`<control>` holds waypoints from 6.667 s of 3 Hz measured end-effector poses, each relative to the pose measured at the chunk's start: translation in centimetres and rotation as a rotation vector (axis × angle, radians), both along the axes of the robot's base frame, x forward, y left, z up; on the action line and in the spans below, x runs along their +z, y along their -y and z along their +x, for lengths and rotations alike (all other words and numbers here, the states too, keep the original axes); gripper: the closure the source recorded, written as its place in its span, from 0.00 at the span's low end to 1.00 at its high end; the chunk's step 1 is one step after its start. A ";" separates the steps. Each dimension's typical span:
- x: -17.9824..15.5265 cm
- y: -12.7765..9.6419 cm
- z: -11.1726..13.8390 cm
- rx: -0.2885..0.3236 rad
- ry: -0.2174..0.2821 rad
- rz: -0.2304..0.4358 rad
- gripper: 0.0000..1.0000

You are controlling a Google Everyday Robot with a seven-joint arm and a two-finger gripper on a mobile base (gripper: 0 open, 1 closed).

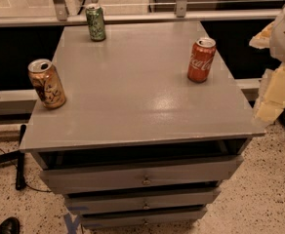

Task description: Pick green can

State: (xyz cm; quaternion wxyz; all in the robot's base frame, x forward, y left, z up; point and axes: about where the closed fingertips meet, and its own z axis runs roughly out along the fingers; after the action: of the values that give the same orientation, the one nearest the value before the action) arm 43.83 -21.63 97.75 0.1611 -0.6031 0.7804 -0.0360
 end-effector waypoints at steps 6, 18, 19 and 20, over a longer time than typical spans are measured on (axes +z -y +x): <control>0.7 -16.8 15.8 -0.026 0.218 0.425 0.00; -5.5 -35.4 48.0 -0.156 0.418 0.903 0.00; -5.4 -37.4 47.9 -0.125 0.403 0.915 0.00; -5.6 -38.8 47.7 -0.097 0.387 0.912 0.17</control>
Offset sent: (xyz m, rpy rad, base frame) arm 0.0051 0.0438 -0.0284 0.1111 0.0098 0.0750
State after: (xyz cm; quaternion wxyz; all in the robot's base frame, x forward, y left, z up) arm 91.56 17.16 92.16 0.5485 -0.4165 0.6997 0.1902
